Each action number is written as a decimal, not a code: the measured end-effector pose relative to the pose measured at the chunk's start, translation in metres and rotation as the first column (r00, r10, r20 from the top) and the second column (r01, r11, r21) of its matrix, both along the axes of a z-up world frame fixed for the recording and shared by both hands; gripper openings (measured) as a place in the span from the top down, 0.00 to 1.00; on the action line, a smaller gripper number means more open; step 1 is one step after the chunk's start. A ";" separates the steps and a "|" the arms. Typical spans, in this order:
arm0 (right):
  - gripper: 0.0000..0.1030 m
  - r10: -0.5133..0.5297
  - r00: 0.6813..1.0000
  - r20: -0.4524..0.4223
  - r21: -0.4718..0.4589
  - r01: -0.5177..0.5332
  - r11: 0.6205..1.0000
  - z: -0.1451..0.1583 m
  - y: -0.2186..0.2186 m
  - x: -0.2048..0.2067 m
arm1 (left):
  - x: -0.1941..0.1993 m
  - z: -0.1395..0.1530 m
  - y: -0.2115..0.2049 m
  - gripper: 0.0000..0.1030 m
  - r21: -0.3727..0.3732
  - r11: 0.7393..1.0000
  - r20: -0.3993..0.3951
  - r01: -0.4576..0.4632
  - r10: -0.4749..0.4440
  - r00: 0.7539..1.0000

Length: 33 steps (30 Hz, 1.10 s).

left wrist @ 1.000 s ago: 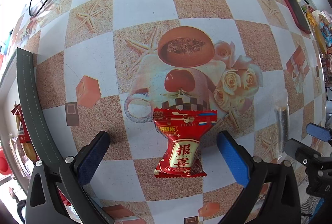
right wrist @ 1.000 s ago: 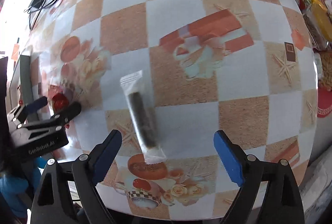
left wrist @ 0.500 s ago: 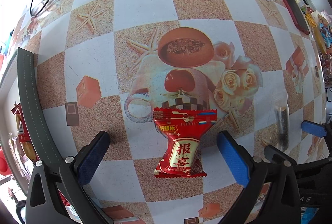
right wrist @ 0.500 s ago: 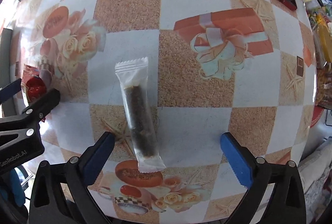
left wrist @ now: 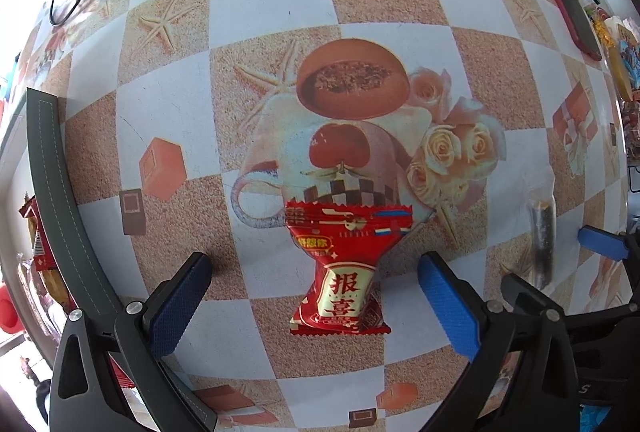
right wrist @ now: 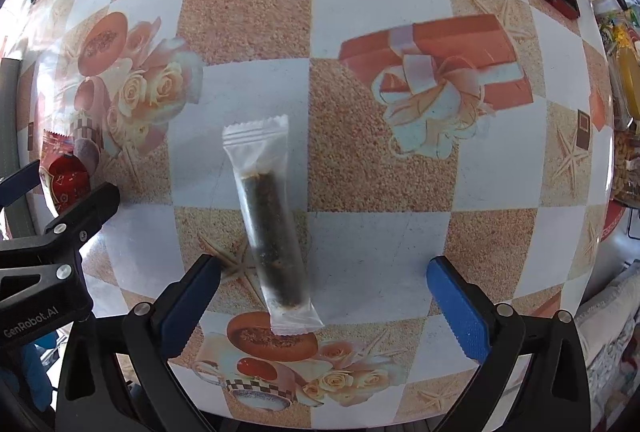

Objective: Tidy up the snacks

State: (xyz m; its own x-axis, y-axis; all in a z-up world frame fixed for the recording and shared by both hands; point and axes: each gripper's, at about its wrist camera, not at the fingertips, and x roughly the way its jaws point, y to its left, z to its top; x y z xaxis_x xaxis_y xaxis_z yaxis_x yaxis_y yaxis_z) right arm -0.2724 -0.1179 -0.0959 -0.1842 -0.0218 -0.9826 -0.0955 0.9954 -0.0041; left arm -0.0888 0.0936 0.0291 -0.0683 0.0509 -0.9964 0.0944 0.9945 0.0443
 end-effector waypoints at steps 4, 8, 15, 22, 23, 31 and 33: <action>0.19 0.056 0.998 0.035 0.001 -0.056 0.998 0.010 0.013 -0.003 | -0.002 0.005 -0.005 0.16 -0.005 1.000 0.007 0.027 -0.027 1.000; 0.50 0.099 0.993 0.062 -0.001 -0.099 0.995 0.018 0.022 -0.004 | -0.005 0.015 -0.007 0.46 -0.006 0.999 0.026 0.045 -0.045 0.999; 0.81 0.032 0.998 0.053 0.064 -0.035 0.997 0.023 0.015 -0.003 | -0.011 0.025 0.007 0.76 -0.106 0.994 0.013 0.029 -0.028 1.000; 0.81 -0.008 0.999 0.047 0.146 0.001 0.989 0.034 0.014 -0.016 | -0.033 0.043 0.029 0.76 -0.142 0.990 0.028 0.008 -0.004 1.000; 0.81 -0.013 0.999 0.047 0.155 0.005 0.988 0.036 0.015 -0.018 | -0.036 0.047 0.032 0.76 -0.143 0.990 0.034 0.007 -0.002 0.999; 0.81 0.006 0.998 0.060 0.190 -0.017 0.982 0.049 0.039 -0.025 | -0.048 0.073 0.043 0.76 -0.138 0.990 0.092 -0.019 0.032 0.995; 0.81 0.022 0.998 0.066 0.195 -0.035 0.980 0.053 0.049 -0.023 | -0.048 0.079 0.047 0.76 -0.139 0.990 0.108 -0.034 0.049 0.993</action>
